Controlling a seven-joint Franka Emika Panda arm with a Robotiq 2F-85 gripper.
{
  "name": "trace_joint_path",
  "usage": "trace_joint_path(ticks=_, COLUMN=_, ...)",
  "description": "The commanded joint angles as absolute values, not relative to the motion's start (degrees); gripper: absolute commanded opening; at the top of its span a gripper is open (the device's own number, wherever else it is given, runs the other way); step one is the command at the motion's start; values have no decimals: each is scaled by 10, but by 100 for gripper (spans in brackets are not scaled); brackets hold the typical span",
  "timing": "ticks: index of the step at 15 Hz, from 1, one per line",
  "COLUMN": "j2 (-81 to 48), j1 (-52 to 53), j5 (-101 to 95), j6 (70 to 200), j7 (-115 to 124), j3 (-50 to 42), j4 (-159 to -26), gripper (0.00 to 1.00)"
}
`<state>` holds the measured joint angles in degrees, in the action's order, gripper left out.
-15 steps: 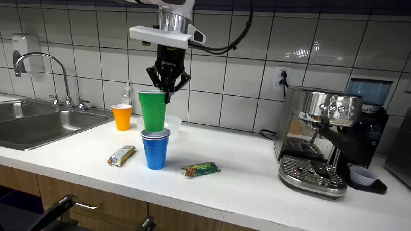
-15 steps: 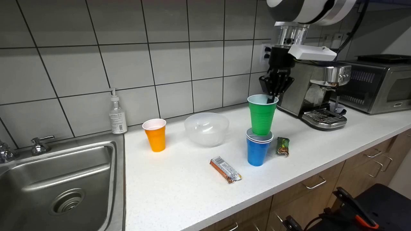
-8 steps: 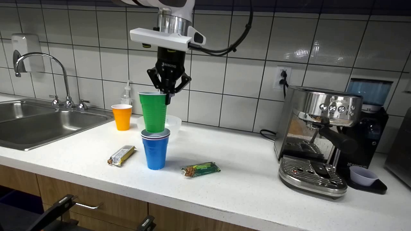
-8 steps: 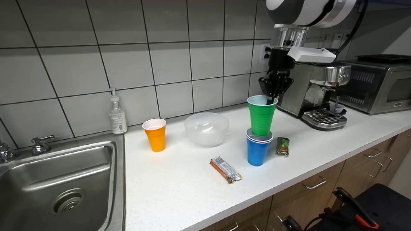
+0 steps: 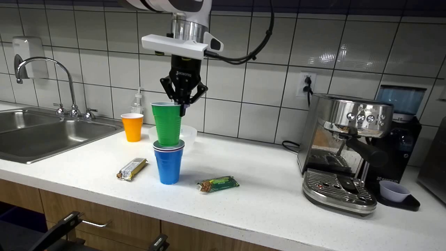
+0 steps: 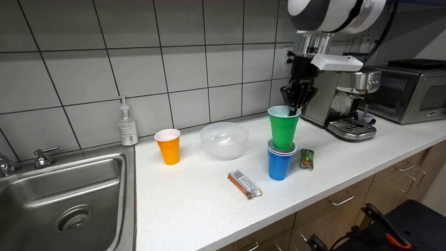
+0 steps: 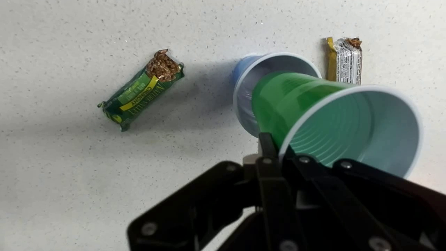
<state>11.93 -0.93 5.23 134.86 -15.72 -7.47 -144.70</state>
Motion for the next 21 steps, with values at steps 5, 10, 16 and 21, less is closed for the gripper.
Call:
trace_joint_path(ticks=5, j2=117, j1=-13, j5=58, j6=1368, j7=-161, j3=-70, j4=-1455, gripper=1)
trace_joint_path(ticks=10, j2=110, j1=-13, j5=58, j6=1382, j7=-159, j3=-70, j4=-1459, gripper=1)
trace_joint_path(ticks=16, j2=100, j1=-12, j5=60, j6=1390, j7=-161, j3=-69, j4=-1460, gripper=1)
trace_joint_path(ticks=21, j2=90, j1=-11, j5=62, j6=1402, j7=-161, j3=-67, j4=-1463, gripper=1)
